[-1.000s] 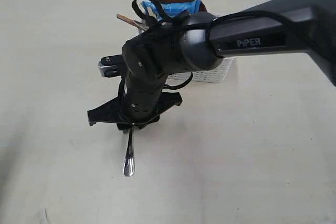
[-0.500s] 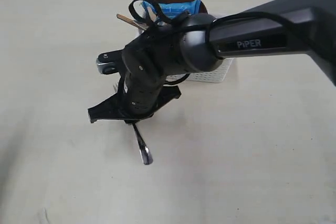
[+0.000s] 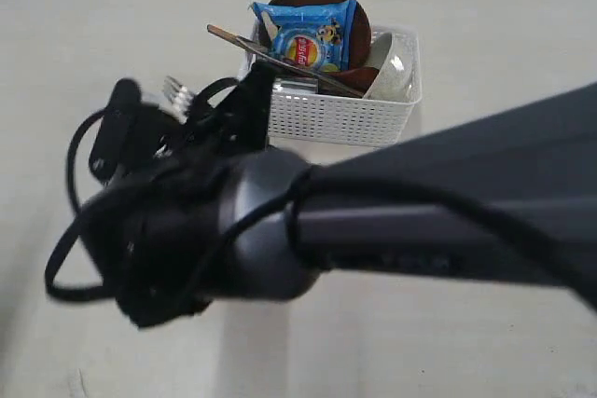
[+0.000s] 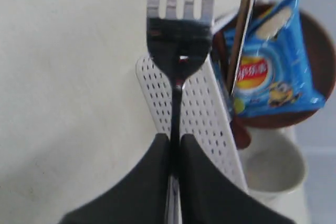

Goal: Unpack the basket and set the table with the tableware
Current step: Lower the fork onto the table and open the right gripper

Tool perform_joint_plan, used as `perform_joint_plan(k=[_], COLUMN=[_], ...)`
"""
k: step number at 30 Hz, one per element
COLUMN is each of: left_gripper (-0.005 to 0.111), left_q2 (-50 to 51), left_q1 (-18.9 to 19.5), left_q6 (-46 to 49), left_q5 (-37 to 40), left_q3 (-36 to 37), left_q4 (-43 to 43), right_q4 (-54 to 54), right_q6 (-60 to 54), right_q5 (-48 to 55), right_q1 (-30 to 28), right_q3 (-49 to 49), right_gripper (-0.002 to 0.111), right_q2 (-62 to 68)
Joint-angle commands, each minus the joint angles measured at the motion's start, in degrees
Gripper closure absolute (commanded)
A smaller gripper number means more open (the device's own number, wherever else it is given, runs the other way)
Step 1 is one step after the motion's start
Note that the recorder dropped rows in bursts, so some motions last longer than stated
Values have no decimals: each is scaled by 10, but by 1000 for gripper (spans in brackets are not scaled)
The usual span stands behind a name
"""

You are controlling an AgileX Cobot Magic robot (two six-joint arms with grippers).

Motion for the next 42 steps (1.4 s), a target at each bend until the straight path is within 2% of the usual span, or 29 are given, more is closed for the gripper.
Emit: perform_joint_plan(k=[1, 5, 13, 18, 20, 25, 27, 32, 38, 42], left_gripper=[107, 107, 107, 107, 107, 107, 107, 107, 107, 107], left_q2=[-4, -4, -4, -4, -4, -4, -4, -4, -4, -4], left_q1=[-1, -1, -1, -1, -1, -1, -1, -1, -1, -1], left_q6=[-5, -5, -3, -3, -3, -3, -3, -3, -3, -3], left_q5=[1, 1, 1, 1, 1, 1, 1, 1, 1, 1], left_q3=[2, 2, 2, 2, 2, 2, 2, 2, 2, 2], left_q4=[2, -2, -2, -2, -2, -2, -2, -2, 0, 0], right_q4=[-84, -90, -89, -36, -13, -2, -1, 34, 98, 262], right_q6=[-60, -105, -119, -146, -162, -162, -163, -157, -160, -235], right_q5=[35, 38, 49, 10, 0, 4, 4, -5, -71, -128], right_q1=[37, 45, 44, 44, 44, 44, 44, 44, 39, -16], right_q3=[1, 1, 1, 1, 1, 1, 1, 1, 0, -28], right_gripper=[109, 109, 109, 108, 101, 68, 63, 65, 66, 77], right_q2=[47, 89, 120, 120, 120, 120, 119, 106, 35, -14])
